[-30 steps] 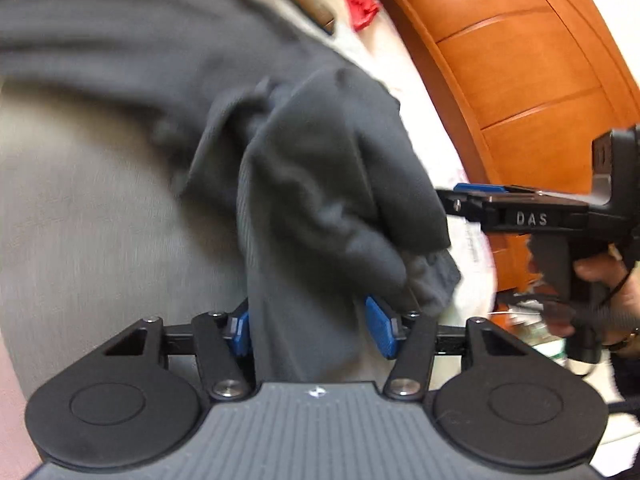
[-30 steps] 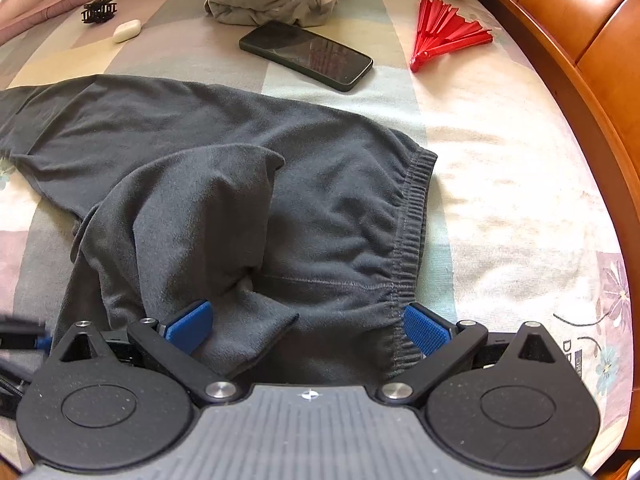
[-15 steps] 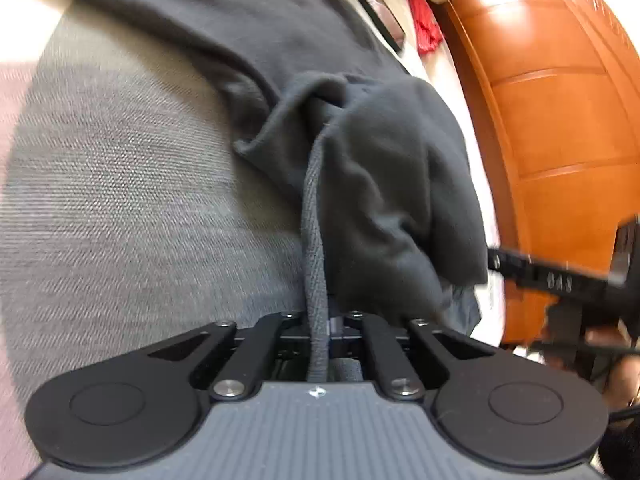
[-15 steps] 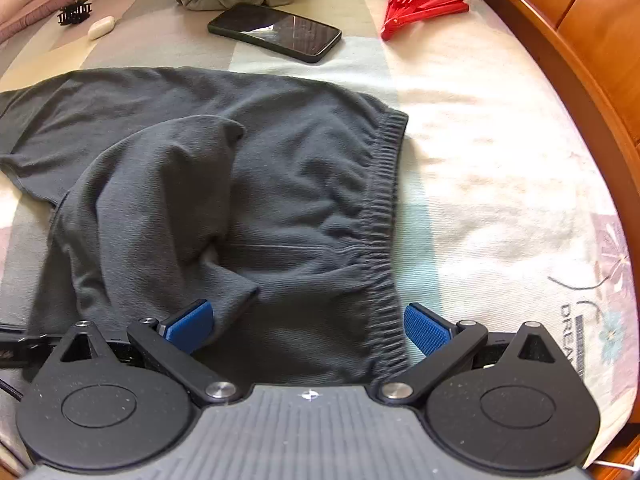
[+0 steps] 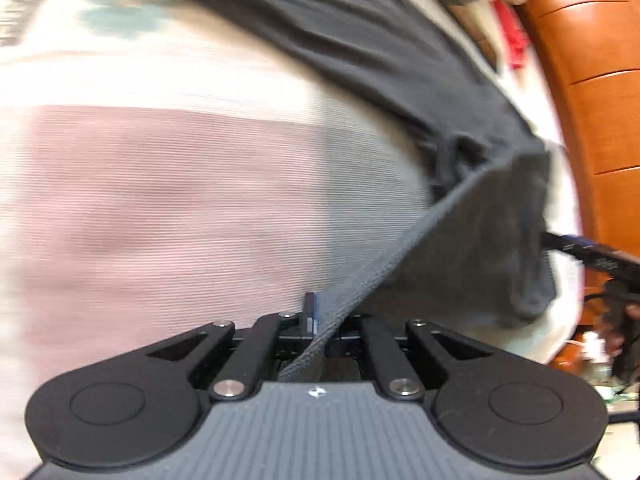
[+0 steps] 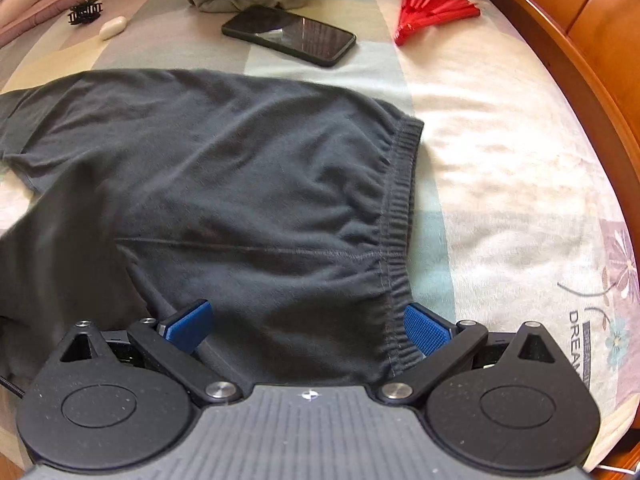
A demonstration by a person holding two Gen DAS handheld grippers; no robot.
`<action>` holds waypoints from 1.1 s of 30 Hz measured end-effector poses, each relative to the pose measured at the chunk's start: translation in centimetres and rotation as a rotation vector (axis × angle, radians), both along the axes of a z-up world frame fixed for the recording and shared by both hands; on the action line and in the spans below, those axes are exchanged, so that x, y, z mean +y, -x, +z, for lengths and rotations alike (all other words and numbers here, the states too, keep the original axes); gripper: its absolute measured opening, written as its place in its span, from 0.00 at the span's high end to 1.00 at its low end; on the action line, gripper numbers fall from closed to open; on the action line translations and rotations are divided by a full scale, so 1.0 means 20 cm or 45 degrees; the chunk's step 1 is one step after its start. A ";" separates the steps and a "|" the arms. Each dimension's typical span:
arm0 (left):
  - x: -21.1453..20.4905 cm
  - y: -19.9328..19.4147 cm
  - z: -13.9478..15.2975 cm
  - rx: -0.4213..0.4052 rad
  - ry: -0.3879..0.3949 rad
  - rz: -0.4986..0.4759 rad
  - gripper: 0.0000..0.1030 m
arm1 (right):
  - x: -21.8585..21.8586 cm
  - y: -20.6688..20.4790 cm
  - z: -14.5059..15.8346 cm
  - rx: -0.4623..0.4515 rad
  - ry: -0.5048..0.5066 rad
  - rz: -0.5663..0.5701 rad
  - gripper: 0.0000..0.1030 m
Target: Fold clothes
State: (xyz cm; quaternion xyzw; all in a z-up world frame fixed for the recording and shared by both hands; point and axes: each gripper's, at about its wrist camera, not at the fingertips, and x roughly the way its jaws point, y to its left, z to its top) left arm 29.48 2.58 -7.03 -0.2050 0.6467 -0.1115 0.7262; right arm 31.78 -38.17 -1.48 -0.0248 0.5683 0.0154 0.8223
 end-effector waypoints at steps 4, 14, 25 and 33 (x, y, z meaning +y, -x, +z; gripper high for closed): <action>0.21 0.02 0.06 0.023 -0.159 0.031 0.97 | 0.03 -0.03 0.01 -0.008 -0.004 0.019 0.00; 0.69 0.06 0.18 0.178 -0.466 0.181 0.96 | 0.09 -0.06 0.02 -0.009 0.002 0.057 0.00; 0.95 0.01 0.26 0.209 -0.606 0.208 0.96 | 0.14 -0.08 0.03 -0.008 0.007 0.084 0.00; 1.02 -0.02 0.24 0.245 -0.638 0.171 0.96 | 0.16 -0.05 0.02 0.004 0.003 0.085 0.00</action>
